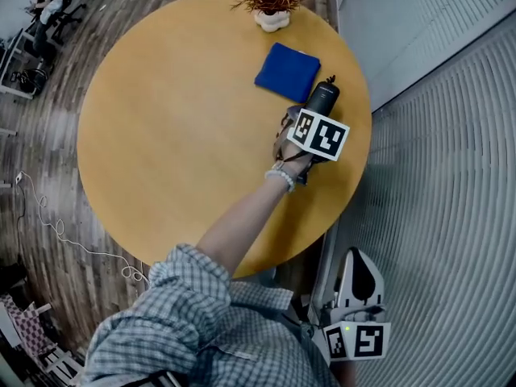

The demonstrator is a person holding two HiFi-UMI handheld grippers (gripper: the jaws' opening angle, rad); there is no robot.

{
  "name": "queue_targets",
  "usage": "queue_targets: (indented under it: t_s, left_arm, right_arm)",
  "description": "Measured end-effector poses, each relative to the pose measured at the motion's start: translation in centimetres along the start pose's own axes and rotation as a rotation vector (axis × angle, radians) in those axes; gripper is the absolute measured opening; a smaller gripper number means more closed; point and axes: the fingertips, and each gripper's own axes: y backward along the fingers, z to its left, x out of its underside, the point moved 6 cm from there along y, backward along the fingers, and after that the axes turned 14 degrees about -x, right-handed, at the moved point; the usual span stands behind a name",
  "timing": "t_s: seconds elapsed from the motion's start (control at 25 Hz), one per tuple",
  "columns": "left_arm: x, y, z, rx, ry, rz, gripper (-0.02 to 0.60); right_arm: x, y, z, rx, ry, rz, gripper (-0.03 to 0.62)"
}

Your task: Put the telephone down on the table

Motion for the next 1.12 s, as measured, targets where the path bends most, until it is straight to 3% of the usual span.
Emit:
queue_targets:
  t_s: [0.16,0.52,0.68,1.12]
  left_arm:
    - [-1.0,-2.0,0.2,0.005,-0.059,0.007,0.279]
    - [1.1,-2.5,-0.4,-0.089,-0.238,-0.06,0.284]
    - [1.0,-2.8,-0.4,-0.086,-0.235,-0.083,0.284]
    - [1.0,-0.6,0.6,0.034,-0.203,-0.15,0.318]
  right_arm:
    - [-1.0,-1.1,-0.4,0.006,-0.01,0.013,0.007]
    - [0.3,-1.7,-0.1,-0.008,-0.018,0.025,0.006]
    - [0.2,-2.1,-0.2,-0.015,-0.011,0.025,0.006]
    - [0.2,-2.1,0.5,-0.044,0.005,0.021,0.006]
